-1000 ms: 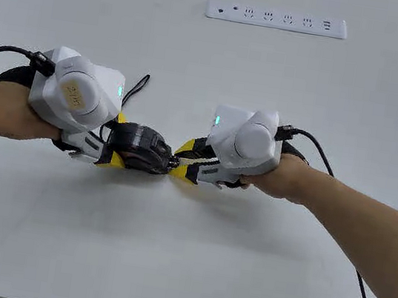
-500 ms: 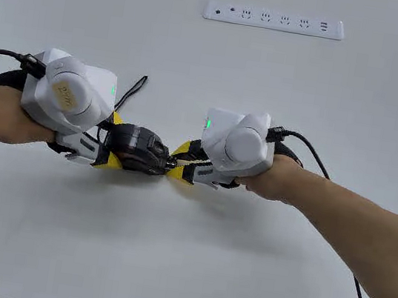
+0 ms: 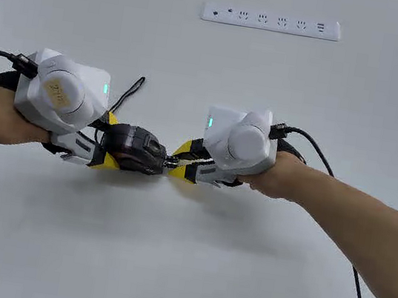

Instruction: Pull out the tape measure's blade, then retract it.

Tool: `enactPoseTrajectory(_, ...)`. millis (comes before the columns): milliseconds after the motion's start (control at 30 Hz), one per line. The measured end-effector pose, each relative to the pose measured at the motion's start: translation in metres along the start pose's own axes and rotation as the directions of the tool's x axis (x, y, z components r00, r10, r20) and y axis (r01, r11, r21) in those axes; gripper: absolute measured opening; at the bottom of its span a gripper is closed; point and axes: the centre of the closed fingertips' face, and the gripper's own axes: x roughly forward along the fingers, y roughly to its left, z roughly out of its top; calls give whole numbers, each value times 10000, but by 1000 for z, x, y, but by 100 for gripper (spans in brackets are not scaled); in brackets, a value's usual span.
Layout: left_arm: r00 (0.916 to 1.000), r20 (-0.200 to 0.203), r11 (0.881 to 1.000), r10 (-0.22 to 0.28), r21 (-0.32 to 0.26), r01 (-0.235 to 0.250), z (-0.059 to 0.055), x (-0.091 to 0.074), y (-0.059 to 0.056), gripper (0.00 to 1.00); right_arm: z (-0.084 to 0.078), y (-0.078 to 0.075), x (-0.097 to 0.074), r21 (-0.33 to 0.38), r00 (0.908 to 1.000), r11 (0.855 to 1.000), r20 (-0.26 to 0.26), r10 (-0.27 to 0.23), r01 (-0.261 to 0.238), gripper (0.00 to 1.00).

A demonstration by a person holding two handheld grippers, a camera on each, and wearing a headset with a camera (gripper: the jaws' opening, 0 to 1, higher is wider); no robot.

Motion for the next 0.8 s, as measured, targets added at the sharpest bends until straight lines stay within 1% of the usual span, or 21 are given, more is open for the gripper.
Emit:
enactPoseTrajectory(467, 10000, 30, 10000, 24, -55, -24, 0, 0, 0, 29, -6, 0, -10, 24, 9998, 9999, 105, 149, -149, 12)
enactPoseTrajectory(800, 10000, 42, 10000, 12, -88, -11, -1, -1, 0, 29, -10, 0, -16, -9, 9998, 9998, 69, 210, -210, 12)
